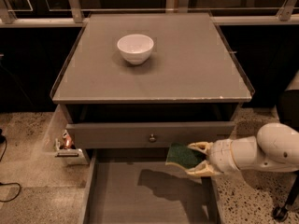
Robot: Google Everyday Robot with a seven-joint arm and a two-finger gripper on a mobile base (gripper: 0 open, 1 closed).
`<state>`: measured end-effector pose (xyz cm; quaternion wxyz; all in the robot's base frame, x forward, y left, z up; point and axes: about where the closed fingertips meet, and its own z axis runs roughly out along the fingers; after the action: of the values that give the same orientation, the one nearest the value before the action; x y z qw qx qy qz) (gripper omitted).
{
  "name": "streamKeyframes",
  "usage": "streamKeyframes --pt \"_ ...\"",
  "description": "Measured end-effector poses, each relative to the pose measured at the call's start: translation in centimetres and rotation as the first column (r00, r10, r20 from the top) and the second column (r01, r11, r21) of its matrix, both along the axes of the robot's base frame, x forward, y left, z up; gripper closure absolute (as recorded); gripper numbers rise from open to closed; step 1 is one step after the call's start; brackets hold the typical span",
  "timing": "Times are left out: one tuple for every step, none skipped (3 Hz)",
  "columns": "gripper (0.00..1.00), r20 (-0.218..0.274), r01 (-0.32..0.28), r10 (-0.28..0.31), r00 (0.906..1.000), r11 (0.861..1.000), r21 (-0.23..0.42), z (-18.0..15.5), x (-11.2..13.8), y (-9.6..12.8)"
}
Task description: Pick sponge from middle drawer and place on counter
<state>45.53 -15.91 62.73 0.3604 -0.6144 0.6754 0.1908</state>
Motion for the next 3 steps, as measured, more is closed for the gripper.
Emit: streamKeyframes --pt "1.00 0.007 -0.008 0.008 0.9999 1.000 -0.005 0.9 0.0 0.0" --pt "1.00 0.027 -0.013 0.014 0.9995 1.000 -0.028 1.9 -0.8 -0.1" --pt "1.00 0.119 -0.021 0.029 0.9925 0.998 -0.064 6.8 -2.1 -0.6"
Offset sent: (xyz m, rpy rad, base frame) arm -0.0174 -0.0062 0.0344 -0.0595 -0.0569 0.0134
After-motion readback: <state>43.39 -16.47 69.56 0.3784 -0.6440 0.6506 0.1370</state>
